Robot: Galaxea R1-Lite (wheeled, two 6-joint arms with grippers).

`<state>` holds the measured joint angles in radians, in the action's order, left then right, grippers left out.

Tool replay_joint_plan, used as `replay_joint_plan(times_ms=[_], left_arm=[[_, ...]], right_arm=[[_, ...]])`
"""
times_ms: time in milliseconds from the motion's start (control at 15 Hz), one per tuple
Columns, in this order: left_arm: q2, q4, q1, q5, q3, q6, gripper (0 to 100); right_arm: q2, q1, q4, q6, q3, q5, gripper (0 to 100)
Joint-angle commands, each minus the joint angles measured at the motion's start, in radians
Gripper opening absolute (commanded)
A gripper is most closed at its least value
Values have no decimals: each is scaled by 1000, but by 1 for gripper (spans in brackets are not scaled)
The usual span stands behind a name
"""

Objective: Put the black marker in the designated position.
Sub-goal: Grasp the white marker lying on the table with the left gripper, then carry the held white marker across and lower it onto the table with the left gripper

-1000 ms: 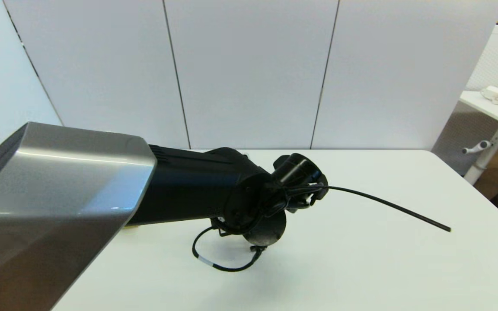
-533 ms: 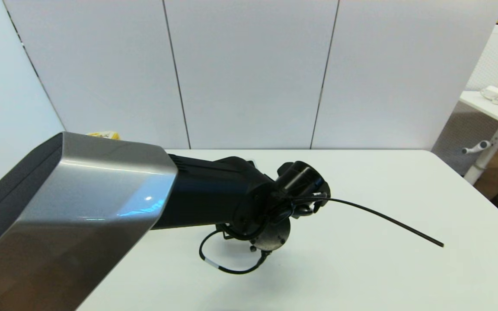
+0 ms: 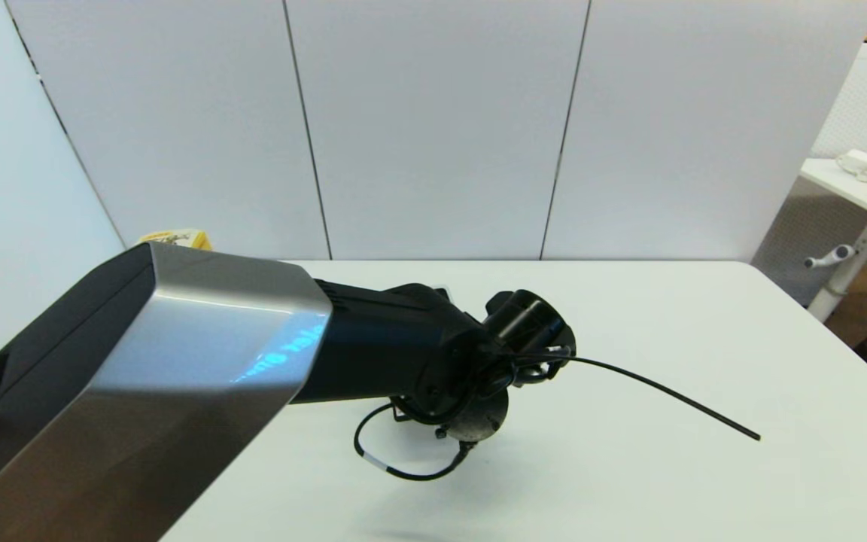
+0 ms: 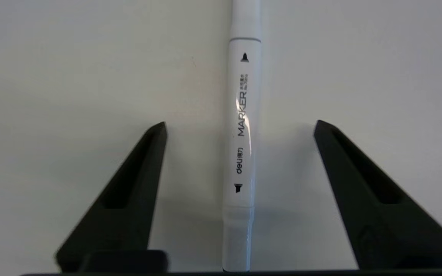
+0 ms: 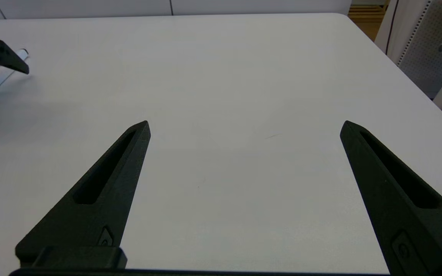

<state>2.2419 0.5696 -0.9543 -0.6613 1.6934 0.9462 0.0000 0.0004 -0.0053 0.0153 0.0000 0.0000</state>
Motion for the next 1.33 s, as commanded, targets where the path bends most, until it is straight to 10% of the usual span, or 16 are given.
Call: replay_joint_plan(times_ms=[67,600,1000,1333], left_arm=[[19,0,2,17,3,6,0],[-45,-74,14,14,8,-112,0],[-395,-212,189,60,12,-693,0],[-654,-447,606,296,58,-1169,0]], right_arm=[[0,1,1,0,0,0,100],[0,1,-1,0,0,0,100],[0,1,-1,0,0,0,100],[0,0,-1,0,0,0,100]])
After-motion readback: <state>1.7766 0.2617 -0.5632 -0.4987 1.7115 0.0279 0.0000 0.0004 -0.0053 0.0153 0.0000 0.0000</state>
